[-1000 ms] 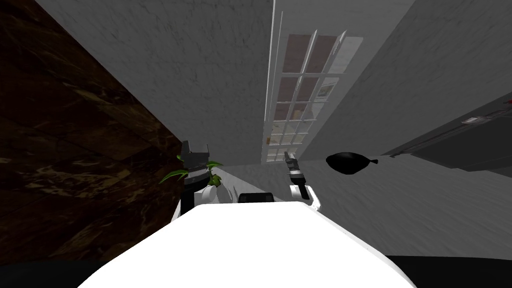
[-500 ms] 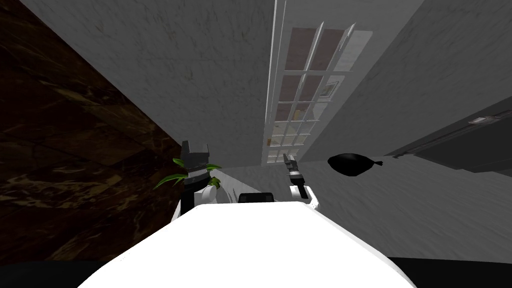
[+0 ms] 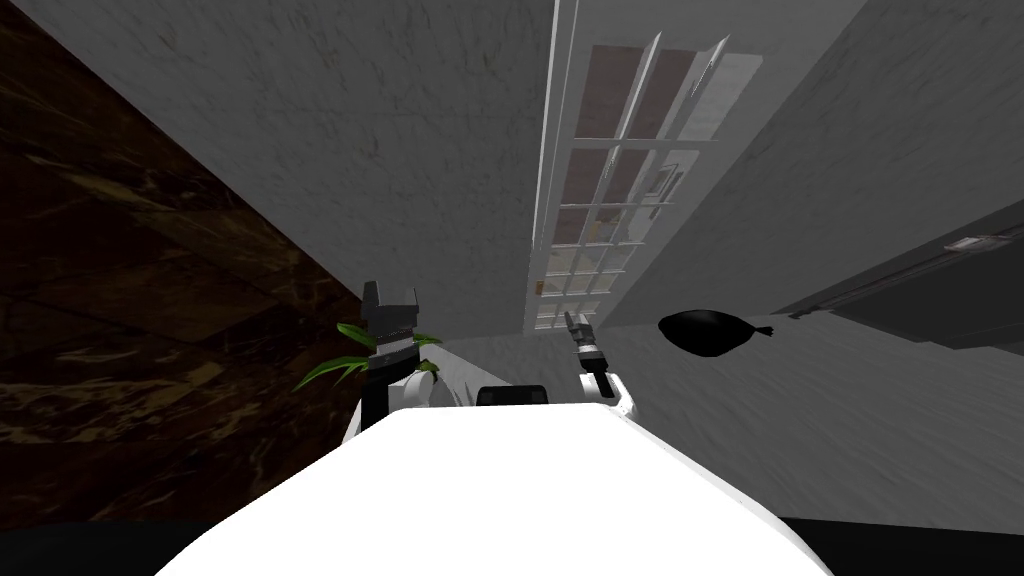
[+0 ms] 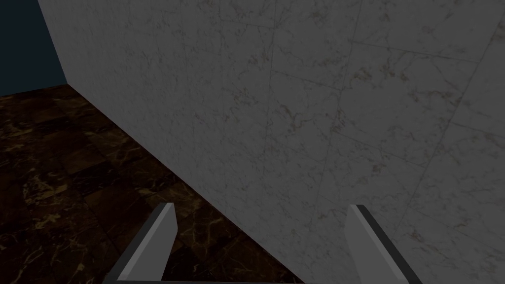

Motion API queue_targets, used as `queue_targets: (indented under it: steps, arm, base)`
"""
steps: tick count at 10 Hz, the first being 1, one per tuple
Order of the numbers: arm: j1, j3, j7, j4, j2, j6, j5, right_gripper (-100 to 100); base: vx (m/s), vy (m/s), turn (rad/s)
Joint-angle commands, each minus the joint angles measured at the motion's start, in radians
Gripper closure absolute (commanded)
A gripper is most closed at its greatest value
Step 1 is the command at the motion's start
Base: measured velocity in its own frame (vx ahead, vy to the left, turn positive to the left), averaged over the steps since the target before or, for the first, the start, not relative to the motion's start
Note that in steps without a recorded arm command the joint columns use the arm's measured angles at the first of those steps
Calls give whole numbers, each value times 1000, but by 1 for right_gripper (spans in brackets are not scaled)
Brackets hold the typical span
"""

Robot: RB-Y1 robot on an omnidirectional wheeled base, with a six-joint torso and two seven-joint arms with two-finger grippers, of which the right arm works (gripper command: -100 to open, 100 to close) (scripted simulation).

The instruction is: Pull the door open

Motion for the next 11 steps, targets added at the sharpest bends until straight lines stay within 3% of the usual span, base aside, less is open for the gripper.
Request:
queue_targets:
  steps: [1, 11]
  arm:
    - [-12, -8, 27, 39, -1, -13, 11, -100]
    - [-89, -55, 175, 275, -6, -86, 75, -100]
  base:
    - [84, 9, -1]
    - [99, 12, -5]
